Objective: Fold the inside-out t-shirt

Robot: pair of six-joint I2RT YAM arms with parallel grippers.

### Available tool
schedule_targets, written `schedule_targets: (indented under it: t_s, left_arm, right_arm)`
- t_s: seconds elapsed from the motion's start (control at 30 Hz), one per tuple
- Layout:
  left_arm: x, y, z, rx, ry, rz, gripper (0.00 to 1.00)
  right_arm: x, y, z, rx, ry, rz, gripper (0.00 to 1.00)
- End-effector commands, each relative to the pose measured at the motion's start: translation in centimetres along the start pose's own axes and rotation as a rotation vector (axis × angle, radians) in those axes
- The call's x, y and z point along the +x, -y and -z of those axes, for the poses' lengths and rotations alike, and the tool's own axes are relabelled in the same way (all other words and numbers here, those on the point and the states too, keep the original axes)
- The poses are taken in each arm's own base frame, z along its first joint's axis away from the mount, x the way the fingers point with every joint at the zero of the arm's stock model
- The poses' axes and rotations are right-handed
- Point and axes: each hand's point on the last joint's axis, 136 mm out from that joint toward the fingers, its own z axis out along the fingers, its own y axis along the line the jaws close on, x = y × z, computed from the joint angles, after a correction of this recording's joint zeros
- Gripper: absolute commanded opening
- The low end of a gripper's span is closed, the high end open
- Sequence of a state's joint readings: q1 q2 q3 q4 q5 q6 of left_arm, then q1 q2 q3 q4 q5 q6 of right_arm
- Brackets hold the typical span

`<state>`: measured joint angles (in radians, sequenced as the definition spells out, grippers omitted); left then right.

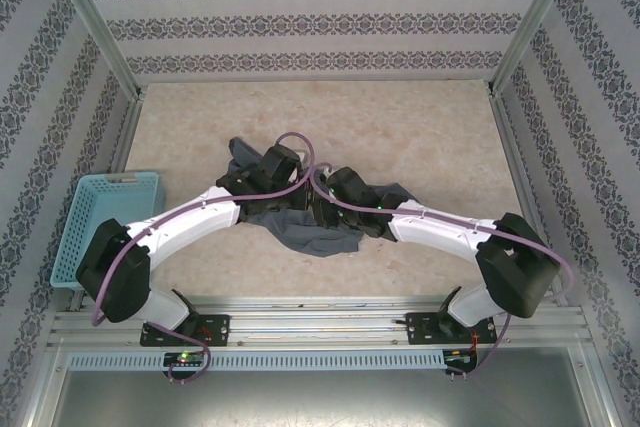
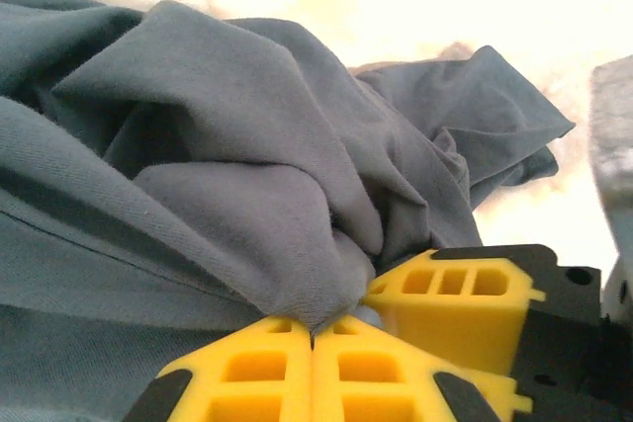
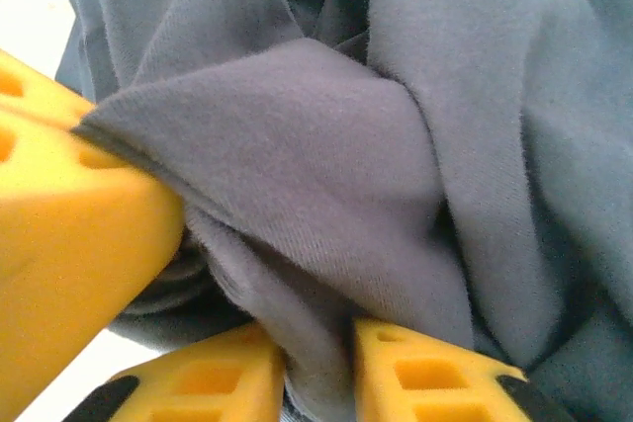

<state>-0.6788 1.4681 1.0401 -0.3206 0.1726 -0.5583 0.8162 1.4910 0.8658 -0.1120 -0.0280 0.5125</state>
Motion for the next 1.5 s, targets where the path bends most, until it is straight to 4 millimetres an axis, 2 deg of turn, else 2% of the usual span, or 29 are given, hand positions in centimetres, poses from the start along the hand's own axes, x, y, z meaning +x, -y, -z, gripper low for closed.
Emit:
schedule_targets:
  t_s: [0.0,0.03,0.13,0.2,0.33,0.47,0.57,0.67,0.77,0.87,1.0,1.07,1.23,1.37,1.47]
  left_arm:
    - [-1.1,0.1,0.9,0.017,0.047,0.001,0.00]
    - [-1.0,-0.3,0.8,0.003,0.046,0.000,0.00]
    - [-1.0,-2.6,0.7,-0.099,0.045,-0.028,0.01]
    - [-0.8,-4.1,0.6,-0.181,0.037,-0.056,0.06]
    - [-0.6,-6.3,0.8,-0.301,0.030,-0.070,0.20]
    - [0.2,-6.9,2.4,-0.337,0.056,-0.048,0.40]
    - [1.4,-5.7,3.7,-0.282,0.079,-0.036,0.44]
    - [2.7,-2.6,4.3,-0.140,0.097,-0.051,0.49]
    - [3.6,0.3,4.1,-0.015,0.107,-0.092,0.54]
    - [3.8,0.9,3.0,0.010,0.095,-0.088,0.56]
    - [3.8,0.9,1.6,-0.006,0.074,-0.086,0.54]
    - [3.7,-0.3,1.2,-0.076,0.067,-0.087,0.42]
    - [3.8,-2.6,1.6,-0.137,0.093,-0.112,0.19]
    - [4.9,-3.5,1.7,-0.127,0.084,-0.161,0.10]
    - [5.3,-3.4,1.9,-0.095,0.086,-0.189,0.04]
  right_arm:
    - [-1.6,-0.9,0.7,-0.011,0.052,0.027,0.06]
    - [-1.6,-0.7,1.1,0.000,0.054,0.030,0.00]
    - [-1.9,-0.7,3.1,-0.008,0.077,0.036,0.00]
    - [-1.9,-1.4,4.3,-0.065,0.091,0.031,0.00]
    - [-2.1,-2.8,6.1,-0.176,0.109,0.000,0.00]
    - [-2.9,-3.9,6.9,-0.272,0.130,-0.034,0.00]
    - [-3.4,-4.6,7.3,-0.303,0.145,-0.031,0.00]
    - [-3.7,-5.0,7.3,-0.313,0.147,-0.029,0.00]
    - [-3.8,-5.3,7.3,-0.318,0.147,-0.025,0.00]
    - [-3.9,-5.6,7.4,-0.320,0.152,-0.023,0.00]
    - [-3.9,-5.6,7.5,-0.304,0.153,-0.019,0.00]
    - [-4.0,-5.2,7.7,-0.281,0.160,-0.024,0.00]
    - [-4.3,-2.6,8.6,-0.224,0.180,-0.084,0.00]
    - [-4.7,-0.1,8.9,-0.206,0.184,-0.156,0.00]
    - [-4.5,1.4,8.3,-0.197,0.160,-0.192,0.00]
